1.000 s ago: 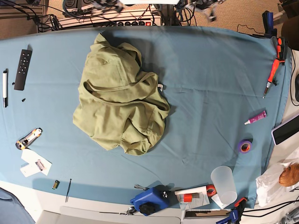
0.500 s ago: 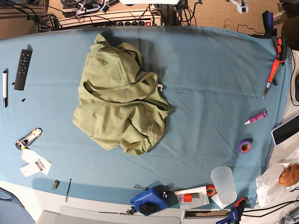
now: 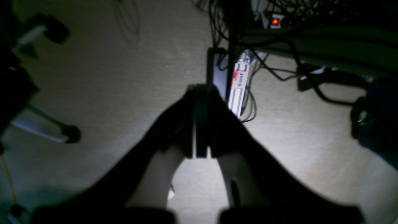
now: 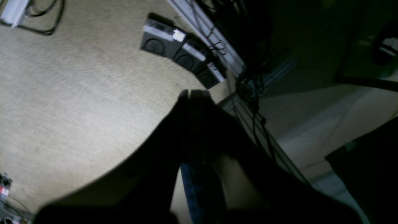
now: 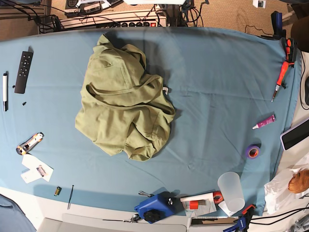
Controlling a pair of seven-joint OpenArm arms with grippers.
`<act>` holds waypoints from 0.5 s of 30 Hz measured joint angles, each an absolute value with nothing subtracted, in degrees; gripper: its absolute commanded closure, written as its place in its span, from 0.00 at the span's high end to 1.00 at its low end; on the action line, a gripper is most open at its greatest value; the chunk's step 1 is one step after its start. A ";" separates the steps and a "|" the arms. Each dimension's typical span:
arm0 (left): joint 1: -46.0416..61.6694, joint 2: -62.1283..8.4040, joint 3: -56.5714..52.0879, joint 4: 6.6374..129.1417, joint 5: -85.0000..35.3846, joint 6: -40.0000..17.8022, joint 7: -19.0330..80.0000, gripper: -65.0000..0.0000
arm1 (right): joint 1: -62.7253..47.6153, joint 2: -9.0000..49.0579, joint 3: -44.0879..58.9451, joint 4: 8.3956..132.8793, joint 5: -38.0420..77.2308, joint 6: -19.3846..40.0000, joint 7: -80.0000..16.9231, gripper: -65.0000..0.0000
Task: Layout the t-shirt on the table in an organized manner, then fold the t-shirt properly
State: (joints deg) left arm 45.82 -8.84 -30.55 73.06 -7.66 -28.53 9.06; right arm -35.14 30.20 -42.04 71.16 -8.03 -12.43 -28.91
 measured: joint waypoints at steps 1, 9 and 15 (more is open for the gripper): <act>47.18 -8.88 -30.57 74.85 -7.55 -28.58 9.10 0.00 | -36.03 30.74 -42.00 72.64 -8.38 -12.99 -29.82 0.00; 55.92 -9.67 -30.55 88.49 -18.81 -30.63 20.16 0.00 | -42.83 33.32 -36.03 83.33 -8.95 -15.09 -33.04 0.00; 59.83 -9.85 -30.55 95.83 -24.25 -31.38 24.80 0.00 | -49.39 33.34 -24.25 90.65 -7.70 -15.05 -33.12 0.00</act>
